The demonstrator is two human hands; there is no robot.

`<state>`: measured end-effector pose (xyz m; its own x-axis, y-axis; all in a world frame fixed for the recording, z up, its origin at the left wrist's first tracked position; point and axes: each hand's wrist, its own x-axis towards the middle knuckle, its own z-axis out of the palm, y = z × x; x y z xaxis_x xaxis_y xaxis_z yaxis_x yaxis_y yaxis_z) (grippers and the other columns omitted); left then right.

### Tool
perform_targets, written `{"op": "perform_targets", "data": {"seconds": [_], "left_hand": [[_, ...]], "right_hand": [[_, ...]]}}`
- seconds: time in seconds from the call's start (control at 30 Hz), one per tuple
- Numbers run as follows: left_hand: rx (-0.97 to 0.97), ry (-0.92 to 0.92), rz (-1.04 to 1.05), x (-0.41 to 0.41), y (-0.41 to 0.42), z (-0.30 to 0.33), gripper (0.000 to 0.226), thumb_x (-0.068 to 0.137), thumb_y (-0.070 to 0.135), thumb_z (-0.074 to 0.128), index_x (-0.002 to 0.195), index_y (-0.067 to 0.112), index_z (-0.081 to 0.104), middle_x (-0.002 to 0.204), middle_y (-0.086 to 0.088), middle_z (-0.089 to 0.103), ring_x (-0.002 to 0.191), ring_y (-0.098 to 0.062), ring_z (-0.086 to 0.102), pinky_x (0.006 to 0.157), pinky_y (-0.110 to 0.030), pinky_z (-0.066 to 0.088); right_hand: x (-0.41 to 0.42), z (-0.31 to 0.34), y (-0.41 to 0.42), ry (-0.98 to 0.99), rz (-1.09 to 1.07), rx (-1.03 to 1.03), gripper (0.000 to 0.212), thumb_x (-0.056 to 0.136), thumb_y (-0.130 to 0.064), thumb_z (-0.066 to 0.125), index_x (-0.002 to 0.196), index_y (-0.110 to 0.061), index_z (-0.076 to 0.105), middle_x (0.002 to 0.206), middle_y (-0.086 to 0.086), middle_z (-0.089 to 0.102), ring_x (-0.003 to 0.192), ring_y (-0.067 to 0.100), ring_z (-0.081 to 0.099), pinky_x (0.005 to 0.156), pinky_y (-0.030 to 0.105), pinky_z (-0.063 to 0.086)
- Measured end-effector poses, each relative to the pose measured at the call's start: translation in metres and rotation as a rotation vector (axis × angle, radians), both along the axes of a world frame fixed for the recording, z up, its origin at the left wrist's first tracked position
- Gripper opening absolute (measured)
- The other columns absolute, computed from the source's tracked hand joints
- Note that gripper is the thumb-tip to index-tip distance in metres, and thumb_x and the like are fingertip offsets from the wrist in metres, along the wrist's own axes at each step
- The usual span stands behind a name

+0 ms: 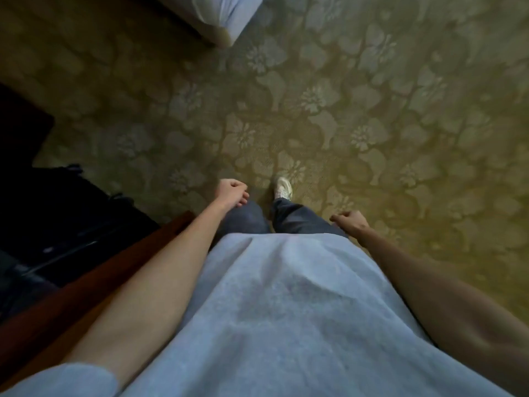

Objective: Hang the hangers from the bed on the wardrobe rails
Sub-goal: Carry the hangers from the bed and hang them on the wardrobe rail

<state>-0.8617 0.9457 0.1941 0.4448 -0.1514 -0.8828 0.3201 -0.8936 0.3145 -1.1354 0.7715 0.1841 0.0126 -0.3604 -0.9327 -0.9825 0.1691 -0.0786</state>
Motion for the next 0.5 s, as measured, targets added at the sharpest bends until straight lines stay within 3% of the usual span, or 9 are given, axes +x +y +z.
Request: {"op": "perform_targets", "data": {"seconds": [0.1,0.23,0.33,0.43,0.5], "left_hand": [[0.072,-0.05,0.032,0.021,-0.006,-0.001,0.018,0.098,0.007,0.058,0.085,0.004,0.069,0.069,-0.009,0.065,0.048,-0.013,0.055,0.042,-0.02,0.043],[0.186,-0.011,0.059,0.056,-0.005,0.0,0.02,0.099,0.01,0.058,0.103,-0.004,0.072,0.089,-0.019,0.07,0.058,-0.017,0.058,0.045,-0.022,0.048],[0.265,0.025,0.033,0.091,-0.006,-0.003,0.021,0.098,0.013,0.061,0.104,-0.002,0.074,0.1,-0.019,0.072,0.08,-0.026,0.064,0.07,-0.032,0.051],[0.316,0.069,0.078,0.137,-0.027,-0.003,0.021,0.097,0.011,0.061,0.078,0.006,0.07,0.08,-0.012,0.063,0.066,-0.021,0.055,0.06,-0.03,0.046],[0.331,0.074,0.114,0.171,-0.054,-0.003,0.029,0.097,0.01,0.06,0.068,0.01,0.061,0.074,-0.01,0.059,0.062,-0.02,0.051,0.059,-0.029,0.044]], "right_hand": [[0.047,-0.005,-0.029,-0.098,-0.042,0.006,0.029,0.094,-0.024,0.063,0.096,0.003,0.076,0.098,0.021,0.076,0.079,0.025,0.064,0.085,0.044,0.057],[0.154,-0.001,-0.089,-0.299,-0.018,-0.043,0.018,0.094,-0.027,0.062,0.09,-0.013,0.074,0.096,0.012,0.077,0.089,0.025,0.071,0.087,0.042,0.058],[0.243,0.002,-0.139,-0.41,0.033,-0.079,0.019,0.092,-0.028,0.061,0.076,-0.022,0.071,0.091,0.008,0.077,0.079,0.019,0.069,0.08,0.039,0.058],[0.327,0.003,-0.192,-0.473,0.086,-0.113,0.021,0.089,-0.028,0.06,0.071,-0.025,0.069,0.091,0.006,0.077,0.075,0.016,0.065,0.079,0.038,0.058],[0.374,0.002,-0.229,-0.476,0.103,-0.111,0.018,0.09,-0.028,0.06,0.078,-0.023,0.072,0.093,0.007,0.077,0.081,0.018,0.067,0.081,0.038,0.057]]}}
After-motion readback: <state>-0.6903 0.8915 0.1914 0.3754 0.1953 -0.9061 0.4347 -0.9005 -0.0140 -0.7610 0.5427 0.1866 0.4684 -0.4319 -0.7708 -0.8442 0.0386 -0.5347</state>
